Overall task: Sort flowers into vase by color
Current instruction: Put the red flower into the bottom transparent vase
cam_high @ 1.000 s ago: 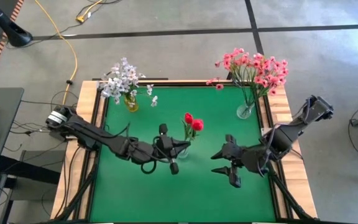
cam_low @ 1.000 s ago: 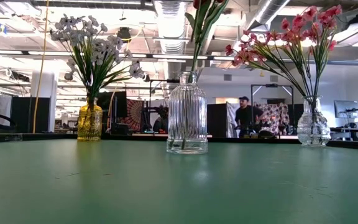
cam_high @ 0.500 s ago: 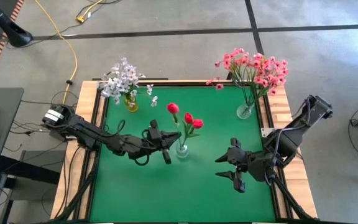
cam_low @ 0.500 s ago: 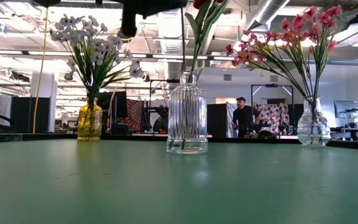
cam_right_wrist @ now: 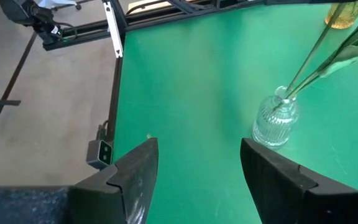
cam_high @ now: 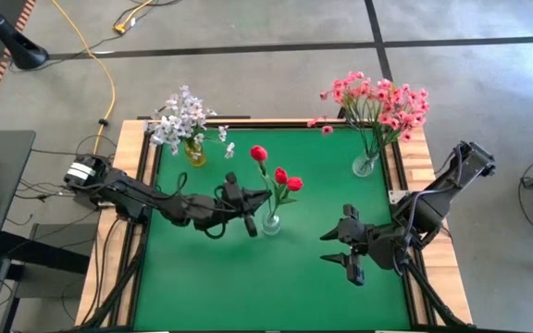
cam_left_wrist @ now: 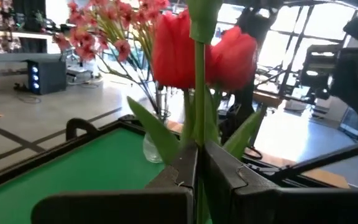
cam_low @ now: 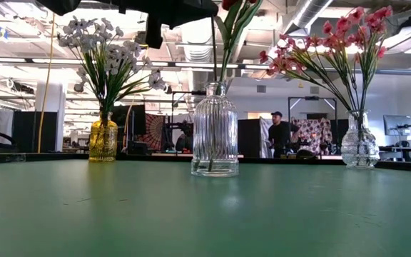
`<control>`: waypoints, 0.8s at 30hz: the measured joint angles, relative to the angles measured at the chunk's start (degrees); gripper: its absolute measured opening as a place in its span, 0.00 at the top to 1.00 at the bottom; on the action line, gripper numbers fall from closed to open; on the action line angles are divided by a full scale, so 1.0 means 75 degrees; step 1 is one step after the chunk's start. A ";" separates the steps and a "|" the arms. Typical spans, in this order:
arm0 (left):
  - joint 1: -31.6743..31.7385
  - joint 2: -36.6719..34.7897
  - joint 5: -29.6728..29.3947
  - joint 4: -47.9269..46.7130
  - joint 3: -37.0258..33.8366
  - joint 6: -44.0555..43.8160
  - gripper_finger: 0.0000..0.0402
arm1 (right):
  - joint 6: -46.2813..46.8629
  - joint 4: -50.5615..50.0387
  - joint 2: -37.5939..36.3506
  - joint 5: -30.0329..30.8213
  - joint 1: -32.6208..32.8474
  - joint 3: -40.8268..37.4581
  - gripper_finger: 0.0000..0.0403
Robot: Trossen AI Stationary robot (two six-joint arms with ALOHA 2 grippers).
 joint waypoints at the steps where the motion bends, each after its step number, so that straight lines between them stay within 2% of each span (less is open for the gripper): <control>1: 0.0004 0.0010 0.0024 -0.0010 0.0002 -0.0029 1.00 | 0.0000 -0.0007 0.0003 0.0000 0.0000 0.0000 0.37; 12: -0.0005 0.0067 0.0217 -0.0649 0.0003 -0.0255 1.00 | 0.0006 -0.0010 0.0003 0.0152 0.0000 0.0000 0.37; 24: -0.0005 0.1449 0.0633 0.0540 0.0003 -0.0399 1.00 | 0.0053 -0.0017 0.0006 0.0166 0.0000 -0.0003 0.37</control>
